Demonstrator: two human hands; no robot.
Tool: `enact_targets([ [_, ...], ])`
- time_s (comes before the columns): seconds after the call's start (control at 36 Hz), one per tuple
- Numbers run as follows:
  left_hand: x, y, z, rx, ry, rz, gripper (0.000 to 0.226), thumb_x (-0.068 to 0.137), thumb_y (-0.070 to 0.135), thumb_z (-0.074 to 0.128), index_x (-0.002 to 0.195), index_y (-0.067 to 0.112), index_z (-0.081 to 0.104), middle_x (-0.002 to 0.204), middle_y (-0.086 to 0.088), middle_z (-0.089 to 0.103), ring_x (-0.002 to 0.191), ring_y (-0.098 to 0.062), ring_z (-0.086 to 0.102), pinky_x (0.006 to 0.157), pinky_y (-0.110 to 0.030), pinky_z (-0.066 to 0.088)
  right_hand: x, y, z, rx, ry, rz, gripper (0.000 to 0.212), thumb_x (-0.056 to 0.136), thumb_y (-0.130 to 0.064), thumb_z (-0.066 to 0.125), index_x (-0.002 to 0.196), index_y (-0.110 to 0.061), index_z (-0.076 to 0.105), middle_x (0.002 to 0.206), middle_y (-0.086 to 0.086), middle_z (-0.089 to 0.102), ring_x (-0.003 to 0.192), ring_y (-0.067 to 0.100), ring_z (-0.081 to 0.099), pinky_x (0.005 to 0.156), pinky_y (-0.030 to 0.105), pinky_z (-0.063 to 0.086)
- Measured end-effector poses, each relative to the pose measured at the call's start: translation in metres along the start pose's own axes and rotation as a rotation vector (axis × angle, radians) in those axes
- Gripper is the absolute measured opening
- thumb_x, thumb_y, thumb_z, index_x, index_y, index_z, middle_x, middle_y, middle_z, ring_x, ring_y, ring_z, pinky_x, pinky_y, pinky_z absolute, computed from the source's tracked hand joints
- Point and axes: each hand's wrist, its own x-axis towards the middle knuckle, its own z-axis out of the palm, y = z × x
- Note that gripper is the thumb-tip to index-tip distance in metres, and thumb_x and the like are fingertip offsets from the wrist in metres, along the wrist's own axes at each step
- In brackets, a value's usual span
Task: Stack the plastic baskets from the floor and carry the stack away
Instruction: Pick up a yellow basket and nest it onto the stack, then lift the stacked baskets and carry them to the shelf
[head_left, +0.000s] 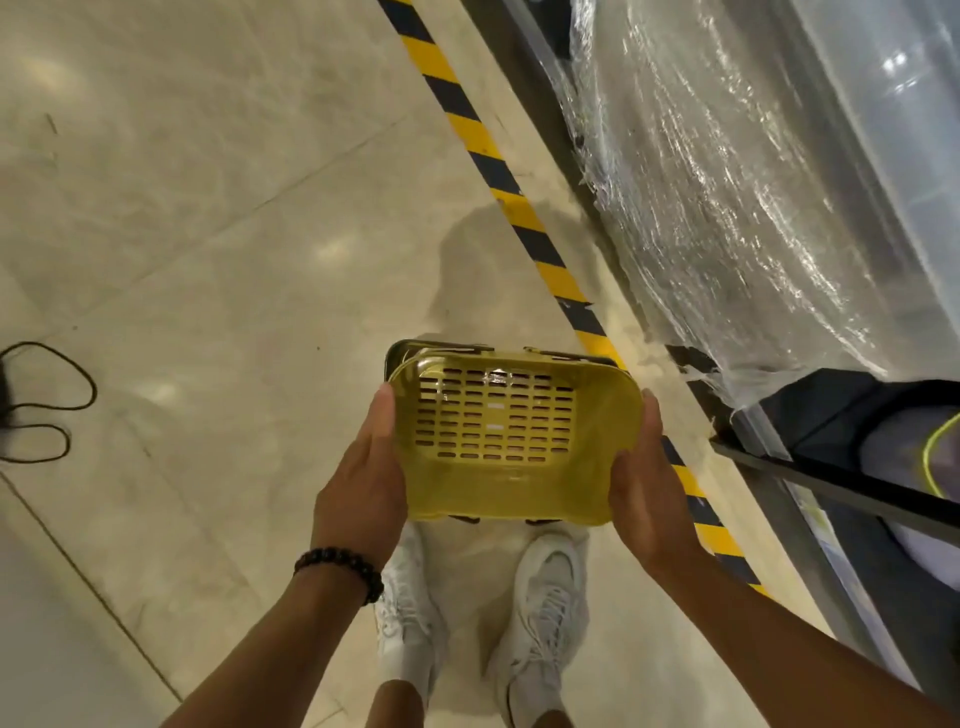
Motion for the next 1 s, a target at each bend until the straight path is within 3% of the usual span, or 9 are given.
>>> enact_targets([
  [0.08, 0.003, 0.003, -0.013, 0.095, -0.035, -0.016, 0.074, 0.098, 0.016, 0.047, 0.161, 0.028, 0.011, 0.163, 0.003, 0.029, 0.14, -0.025, 0.043, 0.093, -0.048, 0.057, 0.0, -0.011, -0.018, -0.168, 0.01, -0.058, 0.07, 0.112, -0.026, 0.047, 0.168, -0.022, 0.006, 0.172, 0.01, 0.024, 0.156, 0.029, 0.029, 0.124, 0.053, 0.032],
  [0.14, 0.004, 0.009, -0.031, 0.202, 0.012, 0.08, 0.08, 0.094, 0.016, 0.058, 0.163, 0.017, 0.016, 0.166, -0.006, 0.024, 0.146, -0.029, 0.035, 0.104, -0.049, 0.05, 0.003, -0.029, -0.03, -0.322, 0.043, -0.089, 0.082, 0.104, -0.01, 0.06, 0.168, -0.012, 0.01, 0.173, 0.012, 0.02, 0.158, 0.03, 0.022, 0.127, 0.05, 0.027],
  [0.22, 0.003, 0.02, -0.058, 0.333, 0.054, 0.229, 0.079, 0.098, 0.032, 0.057, 0.163, 0.015, 0.015, 0.169, -0.01, 0.016, 0.152, -0.032, 0.022, 0.117, -0.051, 0.035, 0.0, -0.066, -0.045, -0.551, 0.085, -0.249, 0.088, 0.096, -0.016, 0.073, 0.167, -0.007, 0.022, 0.17, 0.018, 0.027, 0.155, 0.041, 0.029, 0.121, 0.06, 0.034],
  [0.31, 0.003, 0.037, -0.09, 0.372, 0.015, 0.223, 0.082, 0.101, 0.049, 0.048, 0.164, 0.028, -0.001, 0.171, -0.001, 0.0, 0.155, -0.029, 0.006, 0.12, -0.053, 0.024, -0.008, -0.098, -0.062, -0.705, 0.102, -0.403, 0.087, 0.099, -0.036, 0.067, 0.168, -0.012, 0.019, 0.173, 0.014, 0.021, 0.158, 0.039, 0.023, 0.122, 0.062, 0.03],
  [0.39, 0.001, 0.064, -0.121, 0.452, 0.058, 0.273, 0.074, 0.102, 0.057, 0.03, 0.164, 0.028, 0.0, 0.171, -0.003, 0.002, 0.155, -0.032, 0.005, 0.12, -0.055, 0.021, -0.015, -0.126, -0.078, -0.797, 0.113, -0.461, 0.087, 0.103, -0.051, 0.052, 0.17, -0.022, 0.005, 0.177, 0.006, 0.004, 0.162, 0.032, 0.009, 0.128, 0.057, 0.017],
  [0.56, -0.013, 0.117, -0.184, 0.453, 0.131, 0.29, 0.072, 0.103, 0.058, 0.026, 0.164, 0.031, 0.0, 0.171, -0.002, 0.0, 0.156, -0.031, 0.002, 0.121, -0.057, 0.021, -0.044, -0.178, -0.116, -0.768, 0.167, -0.554, 0.088, 0.102, -0.053, 0.054, 0.17, -0.026, 0.004, 0.177, 0.003, 0.006, 0.162, 0.031, 0.011, 0.127, 0.058, 0.019],
  [0.69, -0.033, 0.156, -0.235, 0.444, 0.171, 0.295, 0.07, 0.104, 0.057, 0.027, 0.164, 0.03, 0.003, 0.171, -0.002, 0.003, 0.155, -0.031, 0.003, 0.121, -0.056, 0.02, -0.078, -0.21, -0.152, -0.738, 0.16, -0.552, 0.087, 0.105, -0.059, 0.042, 0.166, -0.032, -0.013, 0.174, -0.001, -0.009, 0.161, 0.025, -0.007, 0.129, 0.054, 0.002],
  [0.83, -0.066, 0.2, -0.292, 0.428, 0.218, 0.299, 0.072, 0.104, 0.057, 0.03, 0.164, 0.03, 0.001, 0.171, 0.0, 0.003, 0.156, -0.028, 0.001, 0.121, -0.051, 0.014, -0.129, -0.245, -0.201, -0.697, 0.207, -0.547, 0.079, 0.102, -0.058, 0.036, 0.169, -0.025, 0.01, 0.175, 0.005, 0.018, 0.16, 0.031, 0.02, 0.125, 0.057, 0.026],
  [1.0, -0.106, 0.267, -0.376, 0.425, 0.272, 0.331, 0.072, 0.103, 0.057, 0.029, 0.164, 0.029, 0.001, 0.17, 0.002, 0.008, 0.155, -0.027, 0.008, 0.12, -0.047, 0.01, -0.191, -0.3, -0.268, -0.58, 0.277, -0.611, 0.076, 0.104, -0.057, 0.039, 0.169, -0.026, 0.015, 0.174, 0.003, 0.019, 0.16, 0.027, 0.02, 0.128, 0.051, 0.023],
])
